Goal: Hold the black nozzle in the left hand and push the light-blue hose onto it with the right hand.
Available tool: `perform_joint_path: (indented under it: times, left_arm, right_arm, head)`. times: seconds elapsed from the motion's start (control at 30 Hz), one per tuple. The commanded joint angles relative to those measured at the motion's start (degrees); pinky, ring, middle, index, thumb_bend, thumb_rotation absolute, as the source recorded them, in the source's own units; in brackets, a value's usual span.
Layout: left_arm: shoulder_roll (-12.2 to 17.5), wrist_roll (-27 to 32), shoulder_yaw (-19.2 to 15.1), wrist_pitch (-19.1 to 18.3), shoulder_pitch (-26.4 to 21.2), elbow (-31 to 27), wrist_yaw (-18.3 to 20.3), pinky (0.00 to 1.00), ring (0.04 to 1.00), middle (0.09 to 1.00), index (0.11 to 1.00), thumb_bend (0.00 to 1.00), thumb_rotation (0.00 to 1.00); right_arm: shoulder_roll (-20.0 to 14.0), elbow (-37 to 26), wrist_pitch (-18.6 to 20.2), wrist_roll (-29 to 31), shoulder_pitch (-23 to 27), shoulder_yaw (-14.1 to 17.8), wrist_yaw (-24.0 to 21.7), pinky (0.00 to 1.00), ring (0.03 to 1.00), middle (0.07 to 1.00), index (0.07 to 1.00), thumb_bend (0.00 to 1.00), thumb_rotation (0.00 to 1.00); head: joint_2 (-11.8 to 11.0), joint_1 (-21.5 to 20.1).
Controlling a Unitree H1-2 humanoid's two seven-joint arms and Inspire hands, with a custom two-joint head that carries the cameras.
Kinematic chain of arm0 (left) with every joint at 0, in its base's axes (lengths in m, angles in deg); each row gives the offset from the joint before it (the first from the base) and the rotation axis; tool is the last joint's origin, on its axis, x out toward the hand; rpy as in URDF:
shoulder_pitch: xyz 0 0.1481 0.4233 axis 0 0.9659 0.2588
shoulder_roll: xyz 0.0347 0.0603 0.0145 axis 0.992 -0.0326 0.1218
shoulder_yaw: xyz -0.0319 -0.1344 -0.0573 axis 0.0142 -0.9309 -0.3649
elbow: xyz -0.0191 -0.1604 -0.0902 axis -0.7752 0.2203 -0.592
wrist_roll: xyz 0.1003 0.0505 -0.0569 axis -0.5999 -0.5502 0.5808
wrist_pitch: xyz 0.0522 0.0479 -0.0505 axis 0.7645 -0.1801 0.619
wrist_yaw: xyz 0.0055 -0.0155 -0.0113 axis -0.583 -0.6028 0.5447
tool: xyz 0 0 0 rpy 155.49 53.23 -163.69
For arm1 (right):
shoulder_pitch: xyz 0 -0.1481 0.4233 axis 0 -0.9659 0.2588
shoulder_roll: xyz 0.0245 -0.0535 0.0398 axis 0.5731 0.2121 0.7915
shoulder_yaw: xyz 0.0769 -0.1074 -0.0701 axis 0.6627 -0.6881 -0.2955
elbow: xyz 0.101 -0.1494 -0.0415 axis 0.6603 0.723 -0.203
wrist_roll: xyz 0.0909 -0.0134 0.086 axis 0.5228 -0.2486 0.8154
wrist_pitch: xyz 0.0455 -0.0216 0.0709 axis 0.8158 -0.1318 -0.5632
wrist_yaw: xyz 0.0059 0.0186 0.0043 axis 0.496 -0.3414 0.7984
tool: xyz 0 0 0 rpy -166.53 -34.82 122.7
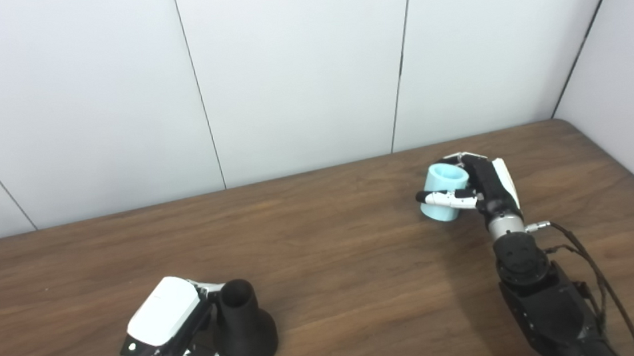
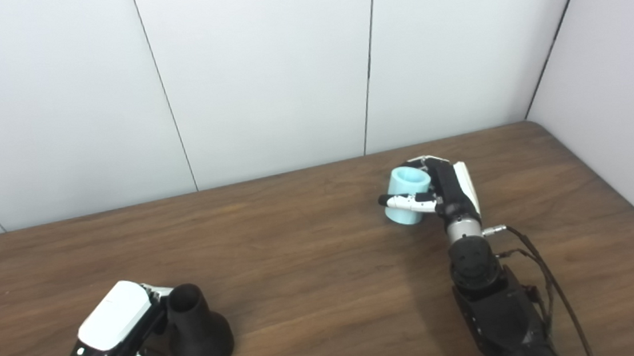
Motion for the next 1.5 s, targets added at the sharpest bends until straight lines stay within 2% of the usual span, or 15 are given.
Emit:
perform_joint_path:
  times: [0.0,0.13,0.57,0.63,0.7,0.8,1.03,1.2,1.33,1.47]
  left_arm:
    - [-0.6,-1.1,0.8,1.0,0.0,-0.4,0.5,0.16,0.216,0.383,0.492,0.51,0.00]
    - [-1.4,-1.8,0.7,1.0,0.2,-0.2,0.4,0.16,0.205,0.380,0.493,0.51,0.00]
    - [-3.0,-2.4,0.7,0.6,0.3,0.8,1.3,0.15,0.206,0.379,0.494,0.51,0.00]
    - [-3.4,-2.6,0.5,0.2,0.3,0.7,1.7,0.15,0.208,0.448,0.484,0.52,0.00]
    - [-3.8,-3.0,0.6,-0.2,0.3,0.5,2.0,0.15,0.212,0.467,0.482,0.52,0.00]
    - [-4.3,-4.2,0.8,-1.0,0.3,0.1,2.3,0.17,0.231,0.395,0.506,0.51,0.00]
    - [-5.8,-5.0,0.9,-1.5,0.4,-0.1,2.7,0.16,0.211,0.382,0.498,0.51,0.00]
    - [-6.6,-5.6,1.2,-2.4,0.2,-0.4,3.0,0.15,0.196,0.382,0.490,0.51,0.00]
    - [-7.3,-6.4,1.5,-3.4,0.2,-0.6,3.4,0.13,0.186,0.381,0.488,0.51,0.00]
    - [-7.8,-6.1,1.5,-3.2,0.3,-0.1,3.0,0.14,0.189,0.391,0.483,0.52,0.00]
  right_arm:
    - [-1.2,-4.5,-2.2,0.0,1.3,-0.1,-1.6,0.33,0.416,0.487,0.526,0.52,0.00]
    - [-0.9,-10.0,-1.6,-0.3,0.7,-1.3,-4.5,0.33,0.416,0.486,0.539,0.51,0.00]
    - [3.0,-27.7,6.8,-2.8,1.0,-8.2,-12.6,0.32,0.408,0.482,0.537,0.51,0.00]
    - [3.6,-30.1,7.3,-2.6,1.0,-9.2,-14.0,0.31,0.406,0.481,0.539,0.51,0.00]
    - [4.3,-32.2,7.8,-2.2,0.8,-9.9,-15.1,0.31,0.410,0.485,0.534,0.51,0.00]
    - [5.7,-34.8,6.9,-1.8,0.1,-10.8,-16.2,0.32,0.416,0.486,0.533,0.51,0.00]
    - [8.5,-39.0,5.1,-1.9,-1.6,-13.1,-17.7,0.31,0.408,0.485,0.539,0.51,0.00]
    - [9.3,-40.0,3.3,-0.3,-2.6,-13.9,-19.1,0.31,0.401,0.480,0.547,0.51,0.00]
    - [9.2,-40.8,0.5,-3.1,-3.8,-15.7,-19.3,0.30,0.393,0.483,0.551,0.51,0.00]
    - [9.7,-40.6,-0.9,-1.1,-5.0,-16.0,-19.7,0.29,0.389,0.485,0.549,0.51,0.00]
  head:
    - [0.0,0.3]
    - [0.1,1.0]
    - [0.3,4.4]
    - [0.4,5.7]
    - [0.6,6.9]
    - [0.9,8.9]
    - [1.5,12.6]
    - [2.2,15.8]
    - [1.9,17.3]
    - [2.1,18.5]
